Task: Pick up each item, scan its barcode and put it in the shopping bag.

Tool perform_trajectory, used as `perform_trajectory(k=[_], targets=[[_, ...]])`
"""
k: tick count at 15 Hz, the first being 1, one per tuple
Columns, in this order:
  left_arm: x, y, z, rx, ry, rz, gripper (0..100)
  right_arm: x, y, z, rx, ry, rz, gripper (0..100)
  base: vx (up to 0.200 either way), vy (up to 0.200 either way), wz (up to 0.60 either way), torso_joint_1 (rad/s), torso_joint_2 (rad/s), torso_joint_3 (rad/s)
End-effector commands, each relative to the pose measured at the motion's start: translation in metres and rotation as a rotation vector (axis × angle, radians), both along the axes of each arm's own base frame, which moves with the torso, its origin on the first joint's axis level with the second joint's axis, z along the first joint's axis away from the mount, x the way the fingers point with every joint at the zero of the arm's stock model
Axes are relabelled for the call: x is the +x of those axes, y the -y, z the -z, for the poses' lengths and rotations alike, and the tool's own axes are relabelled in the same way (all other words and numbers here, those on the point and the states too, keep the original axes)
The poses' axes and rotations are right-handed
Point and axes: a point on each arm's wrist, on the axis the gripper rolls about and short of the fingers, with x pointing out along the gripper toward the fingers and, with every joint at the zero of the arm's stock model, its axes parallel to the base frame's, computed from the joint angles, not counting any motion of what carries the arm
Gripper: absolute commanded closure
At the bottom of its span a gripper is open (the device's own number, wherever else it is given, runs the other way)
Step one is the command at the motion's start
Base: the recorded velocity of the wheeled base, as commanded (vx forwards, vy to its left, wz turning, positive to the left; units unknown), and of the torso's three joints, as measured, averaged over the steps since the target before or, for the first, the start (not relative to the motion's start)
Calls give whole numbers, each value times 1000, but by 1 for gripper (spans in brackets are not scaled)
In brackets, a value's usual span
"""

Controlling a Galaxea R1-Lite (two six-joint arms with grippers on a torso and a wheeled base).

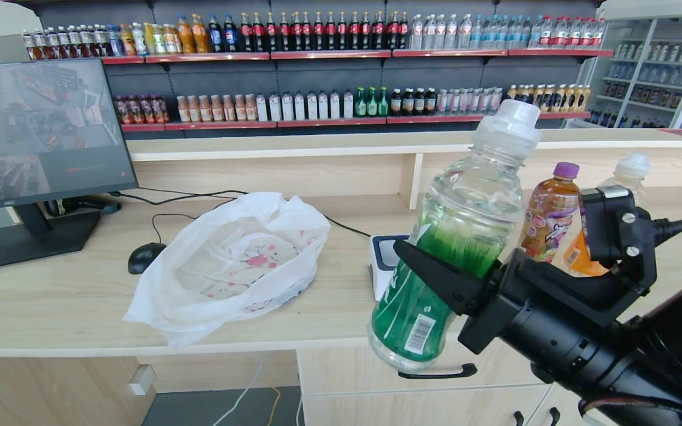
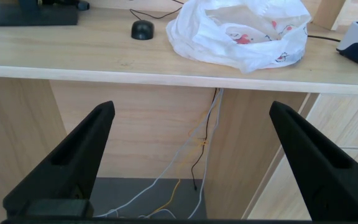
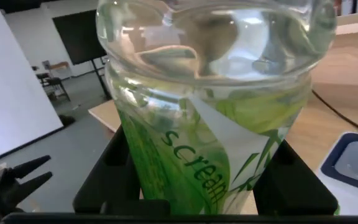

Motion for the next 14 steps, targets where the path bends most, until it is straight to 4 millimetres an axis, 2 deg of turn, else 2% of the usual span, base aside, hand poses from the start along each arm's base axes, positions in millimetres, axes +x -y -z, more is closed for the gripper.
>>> perform_trajectory(k=[1,3,5,11,14], targets=[[0,0,0,-1,0,0,0,14,-1,5,-58,45,135,100,0,0,0,0,0,0],[0,0,0,-1,0,0,0,23,-2,15,-113,73,286,100,0,0,0,0,0,0],[0,0,0,1,0,0,0,27,2,20,-185,103,349,100,0,0,0,0,0,0],[0,0,0,1,0,0,0,33,3,22,-188,94,367,100,0,0,0,0,0,0],[0,0,0,-2,0,-2,0,39,-3,24,-183,91,363,100,0,0,0,0,0,0]])
